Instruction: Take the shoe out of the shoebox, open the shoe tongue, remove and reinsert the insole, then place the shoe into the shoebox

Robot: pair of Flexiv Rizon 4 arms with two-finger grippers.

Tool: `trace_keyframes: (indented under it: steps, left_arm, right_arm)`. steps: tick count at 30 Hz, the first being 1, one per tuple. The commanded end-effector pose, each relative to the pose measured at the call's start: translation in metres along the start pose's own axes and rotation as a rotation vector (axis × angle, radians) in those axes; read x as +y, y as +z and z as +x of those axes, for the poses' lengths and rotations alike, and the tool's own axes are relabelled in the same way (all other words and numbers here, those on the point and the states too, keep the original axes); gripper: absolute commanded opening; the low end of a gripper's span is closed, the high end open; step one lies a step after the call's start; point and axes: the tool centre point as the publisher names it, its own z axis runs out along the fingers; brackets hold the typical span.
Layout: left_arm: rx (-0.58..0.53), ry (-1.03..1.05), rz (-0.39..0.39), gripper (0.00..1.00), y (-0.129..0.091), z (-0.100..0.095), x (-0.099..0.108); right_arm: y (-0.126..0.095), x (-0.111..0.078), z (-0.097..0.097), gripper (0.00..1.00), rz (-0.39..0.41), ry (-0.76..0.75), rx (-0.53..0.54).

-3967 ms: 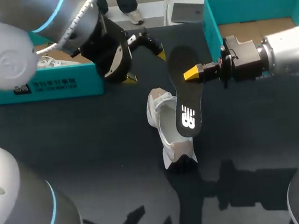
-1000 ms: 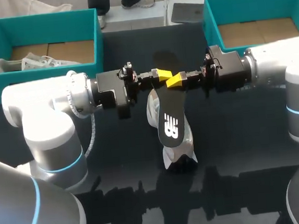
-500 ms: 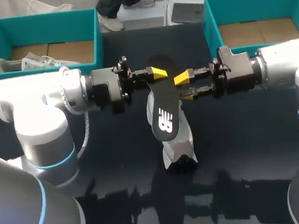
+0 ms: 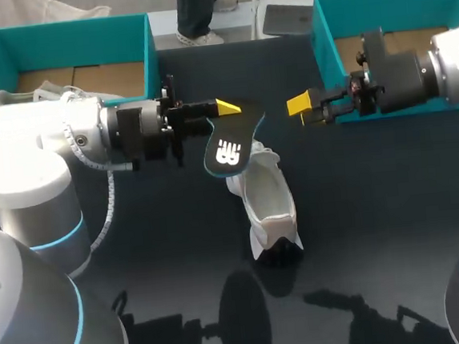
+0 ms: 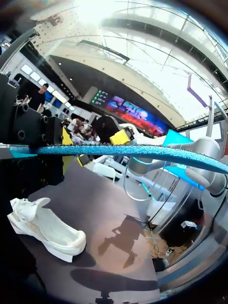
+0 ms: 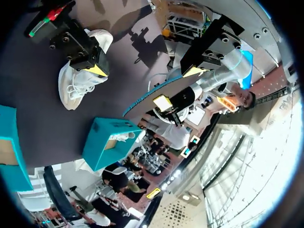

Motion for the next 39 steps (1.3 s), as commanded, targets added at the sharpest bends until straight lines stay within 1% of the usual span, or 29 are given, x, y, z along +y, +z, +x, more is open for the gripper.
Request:
trace_keyframes:
  steps: [1,11,12,13,14,15,16,17,18,33,34,35,36,37,38,39]
  left_arm:
    - [0.0,0.001,-0.001,0.0,-0.002,0.001,-0.002]
    - [0.0,0.001,-0.001,0.0,-0.002,0.001,-0.002]
    - [0.0,0.001,-0.001,0.0,-0.002,0.001,-0.002]
    - [0.0,0.001,-0.001,0.0,-0.002,0.001,-0.002]
    - [0.0,0.001,-0.001,0.0,-0.002,0.001,-0.002]
    - [0.0,0.001,-0.001,0.0,-0.002,0.001,-0.002]
    - [0.0,0.001,-0.001,0.0,-0.002,0.001,-0.002]
    - [0.0,0.001,-0.001,0.0,-0.002,0.001,-0.002]
    - [0.0,0.001,-0.001,0.0,-0.002,0.001,-0.002]
    - [0.0,0.001,-0.001,0.0,-0.002,0.001,-0.002]
    - [0.0,-0.019,-0.003,0.0,-0.003,0.005,-0.005]
    - [0.001,-0.048,0.022,0.0,-0.003,0.01,-0.009]
    - [-0.002,-0.061,0.026,0.0,-0.003,0.014,-0.013]
    - [0.006,-0.06,0.026,0.0,-0.003,0.019,-0.018]
    - [0.01,-0.08,0.036,0.0,-0.002,0.024,-0.024]
    - [0.012,-0.077,0.037,0.0,-0.002,0.029,-0.029]
  right_arm:
    - [0.001,0.0,0.003,1.0,0.008,-0.221,-0.074]
    - [0.001,0.0,0.003,1.0,0.008,-0.221,-0.074]
    - [-0.002,0.0,-0.003,1.0,0.032,-0.343,-0.084]
    - [0.0,0.001,-0.004,1.0,0.084,-0.431,-0.128]
    - [-0.001,0.002,-0.006,1.0,0.147,-0.625,-0.142]
    - [-0.001,0.001,-0.007,1.0,0.202,-0.735,-0.164]
    - [0.0,0.0,-0.007,1.0,0.288,-0.831,-0.229]
    - [-0.002,-0.003,-0.008,1.0,0.352,-0.917,-0.313]
    - [-0.004,-0.005,-0.011,1.0,0.38,-0.953,-0.343]
    - [-0.004,-0.005,-0.011,1.0,0.38,-0.953,-0.343]
    - [-0.003,-0.006,-0.014,1.0,0.409,-1.005,-0.374]
    - [-0.001,-0.007,-0.017,1.0,0.43,-1.067,-0.36]
    - [0.0,-0.009,-0.021,1.0,0.456,-1.067,-0.371]
    - [0.0,-0.01,-0.024,1.0,0.491,-1.097,-0.407]
    - [0.002,-0.013,-0.028,1.0,0.522,-1.113,-0.4]
    - [0.002,-0.017,-0.033,1.0,0.534,-1.116,-0.407]
